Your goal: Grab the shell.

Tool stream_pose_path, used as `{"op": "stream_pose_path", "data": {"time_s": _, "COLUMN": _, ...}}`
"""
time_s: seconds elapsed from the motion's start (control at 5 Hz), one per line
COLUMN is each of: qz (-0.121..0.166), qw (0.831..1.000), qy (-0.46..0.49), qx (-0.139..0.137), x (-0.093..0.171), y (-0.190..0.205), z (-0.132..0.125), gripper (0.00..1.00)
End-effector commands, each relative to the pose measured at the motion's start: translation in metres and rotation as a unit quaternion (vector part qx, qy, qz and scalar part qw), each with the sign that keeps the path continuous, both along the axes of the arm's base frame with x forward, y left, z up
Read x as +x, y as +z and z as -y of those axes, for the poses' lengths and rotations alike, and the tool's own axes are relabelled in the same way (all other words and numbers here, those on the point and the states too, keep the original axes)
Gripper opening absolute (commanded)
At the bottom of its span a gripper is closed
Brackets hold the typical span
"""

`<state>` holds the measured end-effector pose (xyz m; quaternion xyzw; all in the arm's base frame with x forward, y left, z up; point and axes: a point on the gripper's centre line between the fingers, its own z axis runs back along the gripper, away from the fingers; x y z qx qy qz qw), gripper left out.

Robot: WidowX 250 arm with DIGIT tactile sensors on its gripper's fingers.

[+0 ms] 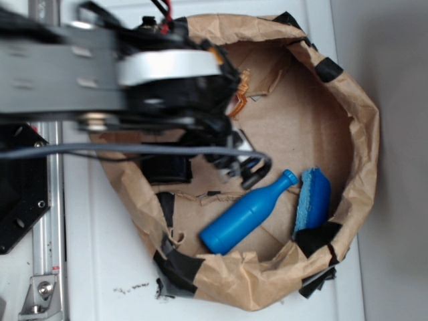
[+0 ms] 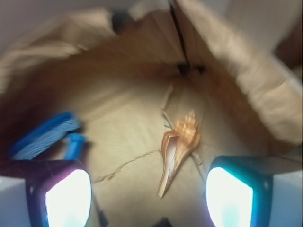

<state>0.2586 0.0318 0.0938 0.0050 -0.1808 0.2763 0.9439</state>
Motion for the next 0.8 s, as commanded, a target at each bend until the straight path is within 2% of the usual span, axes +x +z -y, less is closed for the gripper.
{"op": "stream_pose_path", "data": {"time_s": 0.0, "qz": -0.006, "qw": 0.997, "qy": 0.072, "qx": 0.003, "x": 0.035, "y": -0.025, "z": -0.040, "gripper": 1.00}}
{"op": "stream_pose_path", "data": {"time_s": 0.2, "qz": -0.019, "qw": 0.997, "qy": 0.071, "qx": 0.010, "x": 0.032, "y": -0.033, "z": -0.049, "gripper": 1.00}}
{"op": "stream_pose_path", "data": {"time_s": 0.4, "qz": -0.016, "qw": 0.997, "qy": 0.071, "qx": 0.020, "x": 0.024, "y": -0.029, "z": -0.054, "gripper": 1.00}}
{"op": "stream_pose_path", "data": {"time_s": 0.6, "qz": -0.032, "qw": 0.997, "qy": 0.072, "qx": 0.028, "x": 0.015, "y": -0.032, "z": -0.064, "gripper": 1.00}}
